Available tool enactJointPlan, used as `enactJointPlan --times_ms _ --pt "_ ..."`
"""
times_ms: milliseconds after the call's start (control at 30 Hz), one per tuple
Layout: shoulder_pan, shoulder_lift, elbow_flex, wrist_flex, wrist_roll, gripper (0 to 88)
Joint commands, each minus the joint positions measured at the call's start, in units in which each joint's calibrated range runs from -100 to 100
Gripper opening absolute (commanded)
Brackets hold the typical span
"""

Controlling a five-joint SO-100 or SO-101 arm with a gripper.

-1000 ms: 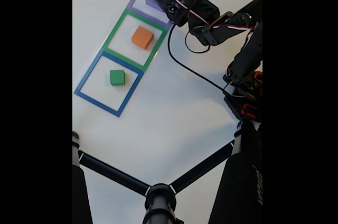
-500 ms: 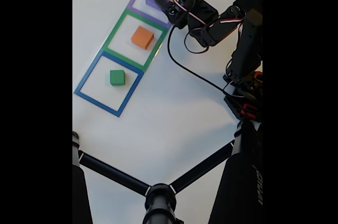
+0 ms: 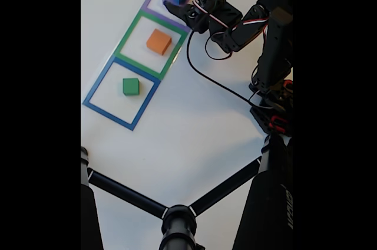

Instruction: Tower of hanoi

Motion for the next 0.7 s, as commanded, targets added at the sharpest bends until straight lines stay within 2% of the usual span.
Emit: enactJointPlan --times_ms 0,200,367,567,667 --pt "0.5 -0.6 -1.4 -1.6 0.5 35.3" --pt "-0.1 -6.9 -1.1 2.6 0.5 32.8" --pt "-0.3 -21.3 -2.0 18.7 0.5 24.5" --pt "-1.5 -45.3 -11.4 60.0 0.5 11.0" --pt "-3.2 -53.3 -17.0 78.4 0.5 8.2"
